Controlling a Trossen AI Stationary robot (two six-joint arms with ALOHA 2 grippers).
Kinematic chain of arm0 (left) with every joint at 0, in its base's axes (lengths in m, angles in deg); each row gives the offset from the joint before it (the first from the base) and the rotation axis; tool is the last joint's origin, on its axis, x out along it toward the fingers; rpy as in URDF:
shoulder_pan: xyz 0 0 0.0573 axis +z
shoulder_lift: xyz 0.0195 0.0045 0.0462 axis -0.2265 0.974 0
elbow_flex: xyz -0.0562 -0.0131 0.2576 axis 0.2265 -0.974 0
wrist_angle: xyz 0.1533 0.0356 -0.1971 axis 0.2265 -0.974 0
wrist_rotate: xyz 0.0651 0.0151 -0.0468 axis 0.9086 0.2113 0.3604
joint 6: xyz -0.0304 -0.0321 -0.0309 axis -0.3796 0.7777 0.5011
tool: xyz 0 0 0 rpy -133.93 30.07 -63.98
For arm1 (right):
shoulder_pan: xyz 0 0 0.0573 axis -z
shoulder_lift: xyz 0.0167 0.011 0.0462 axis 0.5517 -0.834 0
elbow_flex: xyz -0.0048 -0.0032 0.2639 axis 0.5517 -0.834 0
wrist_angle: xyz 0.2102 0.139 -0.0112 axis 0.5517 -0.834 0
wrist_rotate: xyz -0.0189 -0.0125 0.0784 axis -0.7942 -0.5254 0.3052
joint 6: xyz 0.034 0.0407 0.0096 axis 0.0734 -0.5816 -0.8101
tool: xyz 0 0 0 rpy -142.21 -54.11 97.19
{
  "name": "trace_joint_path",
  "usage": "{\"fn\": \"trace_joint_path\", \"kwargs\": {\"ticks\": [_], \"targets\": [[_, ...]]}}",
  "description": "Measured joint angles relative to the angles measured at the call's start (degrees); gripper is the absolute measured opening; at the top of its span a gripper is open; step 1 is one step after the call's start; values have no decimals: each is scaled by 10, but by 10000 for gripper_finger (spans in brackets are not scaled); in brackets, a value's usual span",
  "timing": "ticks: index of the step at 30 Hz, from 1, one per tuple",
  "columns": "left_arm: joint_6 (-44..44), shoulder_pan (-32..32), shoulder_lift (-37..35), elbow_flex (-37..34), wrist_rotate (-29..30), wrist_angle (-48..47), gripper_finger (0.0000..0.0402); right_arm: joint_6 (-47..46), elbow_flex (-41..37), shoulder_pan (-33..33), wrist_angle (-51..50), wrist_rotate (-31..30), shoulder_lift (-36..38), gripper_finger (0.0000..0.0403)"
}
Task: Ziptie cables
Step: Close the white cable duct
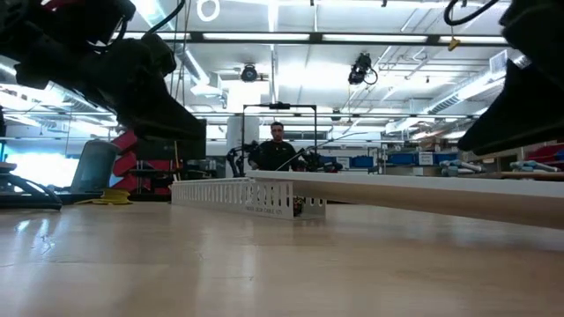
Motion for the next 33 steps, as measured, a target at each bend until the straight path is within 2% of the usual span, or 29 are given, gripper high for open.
{"fn": "trace_joint_path", "kwargs": {"ticks": [7, 10, 13, 17, 20, 22, 27, 33], "targets": [[17, 0, 0, 0, 0, 23, 147, -2, -134, -26, 65, -24, 106, 137], [15, 0, 0, 0, 0, 35, 147, 45, -197, -32, 130, -24, 182, 127], [9, 0, 0, 0, 0, 43, 147, 152, -259, -36, 255, -3, 266, 116], [-3, 0, 0, 0, -9, 42, 147, 307, -336, -33, 496, 66, 339, 112], [-3, 0, 2, 0, -39, 43, 147, 384, -379, -23, 657, 74, 346, 112], [-3, -4, 10, 0, -61, 42, 147, 416, -391, -12, 714, 74, 332, 112], [-2, -19, 52, 0, -71, 44, 147, 423, -395, 31, 754, 77, 274, 112], [11, -19, 96, 0, -70, 113, 147, 437, -394, 71, 836, 131, 203, 112]]}}
